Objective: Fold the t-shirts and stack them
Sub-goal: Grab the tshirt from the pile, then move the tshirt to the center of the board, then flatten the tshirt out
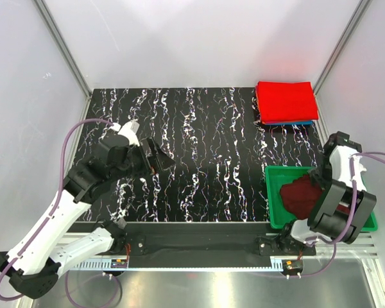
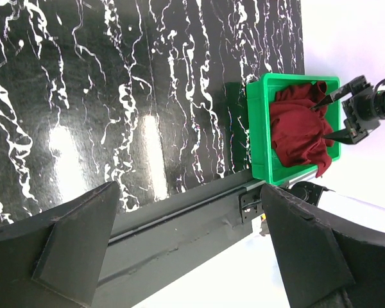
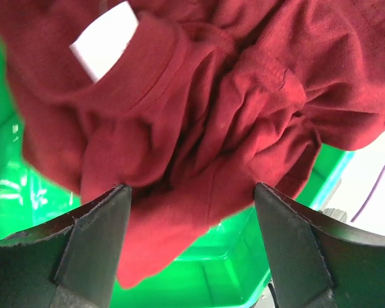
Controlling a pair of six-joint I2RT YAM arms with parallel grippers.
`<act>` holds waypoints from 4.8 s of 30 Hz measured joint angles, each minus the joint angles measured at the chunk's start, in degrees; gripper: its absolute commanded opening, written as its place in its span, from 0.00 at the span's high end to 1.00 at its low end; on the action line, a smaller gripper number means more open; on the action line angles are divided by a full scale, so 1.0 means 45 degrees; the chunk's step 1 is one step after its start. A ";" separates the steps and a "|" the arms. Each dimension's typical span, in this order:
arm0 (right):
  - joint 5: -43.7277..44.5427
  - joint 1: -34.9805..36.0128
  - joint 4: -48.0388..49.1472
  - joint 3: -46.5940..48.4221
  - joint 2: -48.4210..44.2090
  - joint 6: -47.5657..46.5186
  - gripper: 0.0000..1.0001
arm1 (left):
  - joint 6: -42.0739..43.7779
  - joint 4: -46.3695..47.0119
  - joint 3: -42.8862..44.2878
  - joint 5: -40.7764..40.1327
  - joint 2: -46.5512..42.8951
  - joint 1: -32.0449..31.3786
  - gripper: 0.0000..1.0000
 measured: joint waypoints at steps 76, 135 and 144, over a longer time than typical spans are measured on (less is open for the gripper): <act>-0.7737 1.2352 0.3201 0.3929 0.2701 -0.2205 0.33 | -0.0253 0.0461 -0.1234 -0.0398 0.4784 0.5639 0.11; -0.8612 1.1302 0.4915 0.5445 0.8043 -0.2778 0.48 | 0.2040 0.1321 0.6756 0.2001 1.5470 0.5435 0.72; -0.8432 1.1302 0.4770 0.5571 0.8461 -0.2764 0.48 | 0.1967 0.1326 0.6863 0.2035 1.5475 0.5435 1.00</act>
